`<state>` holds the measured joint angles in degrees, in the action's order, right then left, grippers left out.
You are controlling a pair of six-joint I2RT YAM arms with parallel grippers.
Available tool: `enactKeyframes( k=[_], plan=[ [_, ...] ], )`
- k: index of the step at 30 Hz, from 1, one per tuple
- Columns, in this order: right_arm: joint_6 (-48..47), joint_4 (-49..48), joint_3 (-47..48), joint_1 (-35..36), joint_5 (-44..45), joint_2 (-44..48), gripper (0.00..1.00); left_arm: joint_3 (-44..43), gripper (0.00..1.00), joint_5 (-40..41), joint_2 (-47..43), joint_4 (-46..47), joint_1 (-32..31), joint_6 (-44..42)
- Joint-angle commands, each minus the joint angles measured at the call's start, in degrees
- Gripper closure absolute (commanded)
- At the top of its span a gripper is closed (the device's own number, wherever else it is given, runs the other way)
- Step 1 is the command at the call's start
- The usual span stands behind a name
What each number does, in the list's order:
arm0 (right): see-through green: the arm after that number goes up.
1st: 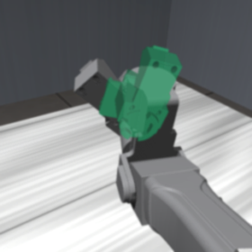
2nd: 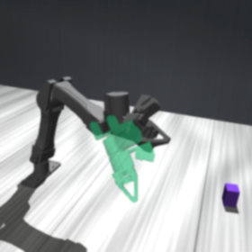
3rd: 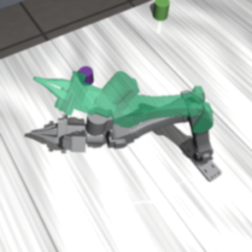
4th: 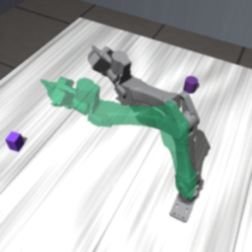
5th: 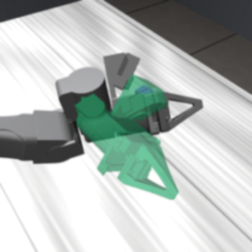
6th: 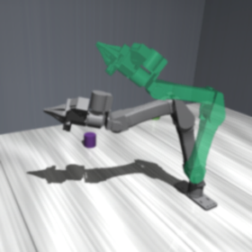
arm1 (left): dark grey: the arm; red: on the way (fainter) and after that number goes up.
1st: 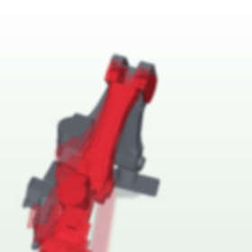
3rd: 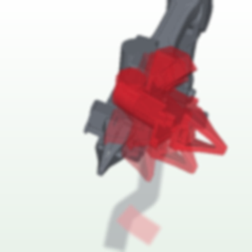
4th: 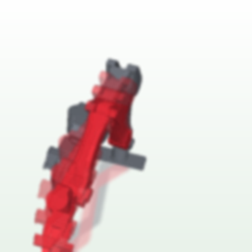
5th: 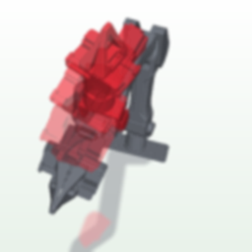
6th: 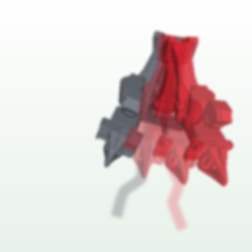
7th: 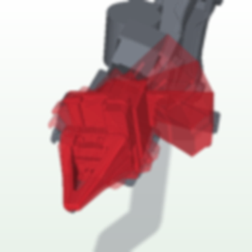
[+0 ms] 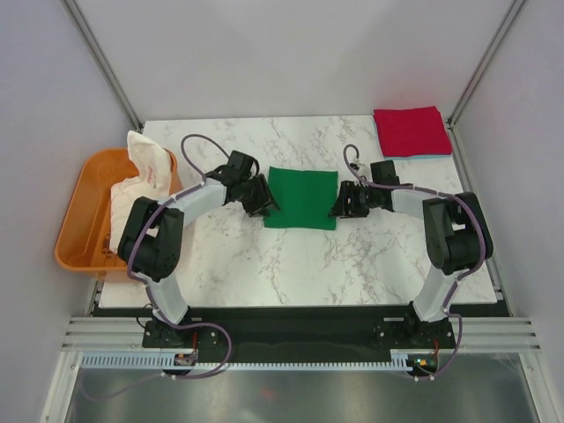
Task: Fold and stack the t-shirts
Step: Fold the tshirt
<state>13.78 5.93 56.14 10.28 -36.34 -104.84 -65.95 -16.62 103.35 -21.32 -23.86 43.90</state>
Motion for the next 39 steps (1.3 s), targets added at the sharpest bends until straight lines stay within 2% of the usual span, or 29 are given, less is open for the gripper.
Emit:
enactKeyframes(
  k=[1, 8, 18, 20, 21, 22, 25, 26, 33, 35, 38, 39],
  plan=[
    [-1.3, 3.6, 2.5, -0.6, 3.9, 1.6, 0.38, -7.0, 0.52, -1.0, -2.0, 0.3, 0.9, -0.4],
    [-2.3, 5.3, 12.9, -1.8, 4.9, -5.8, 0.34, -23.2, 0.53, -5.5, 11.3, 0.5, 1.4, -6.6],
    [-1.8, 4.7, 29.0, -3.4, 5.0, -18.6, 0.36, -36.0, 0.53, -4.0, 25.7, 0.5, 4.2, -8.4],
    [-1.9, 4.2, 29.8, -3.5, 5.4, -19.9, 0.43, -37.7, 0.53, -4.0, 27.2, 0.5, 5.0, -8.1],
    [-2.0, 3.8, 30.0, -3.5, 6.4, -20.8, 0.63, -37.9, 0.53, -3.9, 28.3, 0.5, 5.3, -7.4],
    [-1.9, 3.3, 29.8, -3.7, 6.8, -21.2, 0.74, -38.0, 0.53, -3.5, 28.7, 0.4, 5.6, -7.2],
    [-1.1, 0.6, 27.9, -4.0, 8.1, -22.3, 0.97, -38.0, 0.53, -1.8, 30.2, 0.4, 5.7, -6.8],
    [0.2, -0.1, 27.4, -4.0, 8.6, -22.6, 1.0, -37.9, 0.53, -1.5, 30.5, 0.5, 5.7, -6.8],
    [1.2, -0.9, 27.7, -4.8, 8.5, -22.2, 0.98, -38.5, 0.52, -7.8, 29.0, 0.5, 7.0, -5.2],
    [1.5, 0.3, 28.8, -5.0, 7.9, -20.9, 0.86, -39.2, 0.52, -10.1, 26.3, 0.4, 7.4, -5.3],
    [2.2, 0.4, 29.2, -5.0, 4.1, -18.9, 0.63, -38.7, 0.51, -14.1, 21.3, 0.4, 8.0, -5.4],
    [2.7, 0.6, 29.3, -5.1, 3.1, -18.5, 0.48, -38.0, 0.51, -14.9, 19.5, 0.4, 8.0, -5.4]
  ],
)
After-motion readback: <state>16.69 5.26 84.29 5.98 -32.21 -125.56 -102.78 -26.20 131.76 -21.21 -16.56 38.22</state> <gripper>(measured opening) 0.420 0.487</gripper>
